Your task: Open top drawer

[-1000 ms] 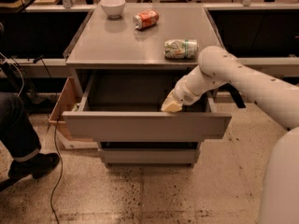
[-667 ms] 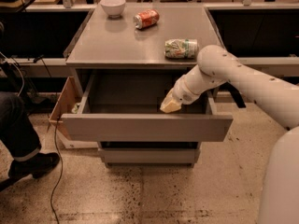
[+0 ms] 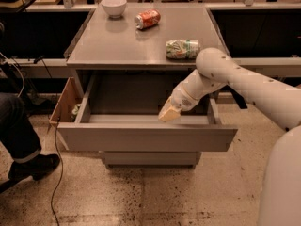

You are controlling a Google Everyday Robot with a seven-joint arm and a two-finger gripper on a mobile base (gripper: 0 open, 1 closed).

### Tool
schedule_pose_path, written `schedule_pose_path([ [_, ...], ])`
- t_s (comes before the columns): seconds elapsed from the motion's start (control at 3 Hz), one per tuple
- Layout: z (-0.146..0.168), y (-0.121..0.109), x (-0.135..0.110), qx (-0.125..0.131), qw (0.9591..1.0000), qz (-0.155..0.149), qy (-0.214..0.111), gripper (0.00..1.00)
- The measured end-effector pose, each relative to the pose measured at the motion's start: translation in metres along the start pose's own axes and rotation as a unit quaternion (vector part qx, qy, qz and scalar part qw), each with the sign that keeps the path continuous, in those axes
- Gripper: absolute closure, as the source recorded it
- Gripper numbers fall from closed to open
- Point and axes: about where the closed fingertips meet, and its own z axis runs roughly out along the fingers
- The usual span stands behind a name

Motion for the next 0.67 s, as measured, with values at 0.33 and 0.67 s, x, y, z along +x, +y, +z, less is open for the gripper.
schedule_pose_path([
  [0.33, 0.007, 0.029, 0.004, -0.05, 0.9985, 0.022, 0.0, 1.0],
  [0.67, 0.009, 0.042, 0.004, -0.073, 0.9968, 0.032, -0.002, 1.0],
])
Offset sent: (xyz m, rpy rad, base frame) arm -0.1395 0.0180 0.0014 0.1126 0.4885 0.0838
